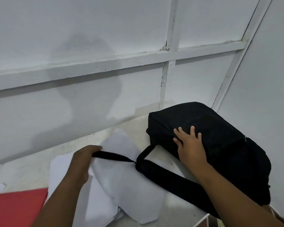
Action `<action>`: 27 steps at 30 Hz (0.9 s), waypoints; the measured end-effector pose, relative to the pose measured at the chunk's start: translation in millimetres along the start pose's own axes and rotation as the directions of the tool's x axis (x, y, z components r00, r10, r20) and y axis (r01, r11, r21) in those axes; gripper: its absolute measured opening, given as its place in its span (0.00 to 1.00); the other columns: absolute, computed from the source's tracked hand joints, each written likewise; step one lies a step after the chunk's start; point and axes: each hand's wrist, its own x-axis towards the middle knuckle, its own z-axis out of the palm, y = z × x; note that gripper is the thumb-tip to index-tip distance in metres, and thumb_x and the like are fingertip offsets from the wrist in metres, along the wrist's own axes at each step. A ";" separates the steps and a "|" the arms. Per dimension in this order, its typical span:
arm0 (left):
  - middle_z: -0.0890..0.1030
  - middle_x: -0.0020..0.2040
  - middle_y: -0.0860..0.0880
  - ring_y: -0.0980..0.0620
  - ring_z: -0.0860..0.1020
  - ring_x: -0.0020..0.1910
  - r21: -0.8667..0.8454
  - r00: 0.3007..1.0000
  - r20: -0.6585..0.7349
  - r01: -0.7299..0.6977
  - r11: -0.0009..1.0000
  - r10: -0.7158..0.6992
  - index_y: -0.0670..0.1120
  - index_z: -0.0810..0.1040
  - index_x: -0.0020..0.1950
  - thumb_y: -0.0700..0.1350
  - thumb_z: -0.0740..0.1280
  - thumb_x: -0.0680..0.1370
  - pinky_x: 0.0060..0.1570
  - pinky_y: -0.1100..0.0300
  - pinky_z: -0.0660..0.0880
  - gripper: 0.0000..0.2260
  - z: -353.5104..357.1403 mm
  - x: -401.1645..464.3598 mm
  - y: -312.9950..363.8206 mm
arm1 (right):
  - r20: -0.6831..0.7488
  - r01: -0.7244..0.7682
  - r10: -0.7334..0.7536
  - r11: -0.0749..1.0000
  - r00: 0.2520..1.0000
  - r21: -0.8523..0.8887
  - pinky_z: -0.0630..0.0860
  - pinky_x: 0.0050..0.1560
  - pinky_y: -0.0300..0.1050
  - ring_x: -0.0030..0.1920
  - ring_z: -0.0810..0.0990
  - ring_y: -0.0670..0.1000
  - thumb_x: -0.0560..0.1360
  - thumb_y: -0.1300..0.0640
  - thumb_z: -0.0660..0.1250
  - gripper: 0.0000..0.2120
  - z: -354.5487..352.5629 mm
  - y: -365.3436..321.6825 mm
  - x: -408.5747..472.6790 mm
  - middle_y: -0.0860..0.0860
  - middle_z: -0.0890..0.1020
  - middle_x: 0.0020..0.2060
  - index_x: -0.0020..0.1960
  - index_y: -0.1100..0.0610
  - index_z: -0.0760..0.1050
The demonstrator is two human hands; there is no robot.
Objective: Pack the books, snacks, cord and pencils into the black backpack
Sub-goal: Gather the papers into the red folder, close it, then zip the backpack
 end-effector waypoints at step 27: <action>0.79 0.60 0.55 0.57 0.75 0.62 0.462 0.762 -0.468 -0.221 0.859 0.447 0.54 0.81 0.59 0.34 0.60 0.81 0.68 0.52 0.70 0.18 -191.6 -85.8 -82.5 | 0.362 0.271 -0.395 0.897 0.844 0.349 0.43 0.79 0.54 0.76 0.62 0.48 0.82 0.43 0.56 0.27 129.7 -150.3 -83.7 0.48 0.67 0.75 0.78 0.50 0.59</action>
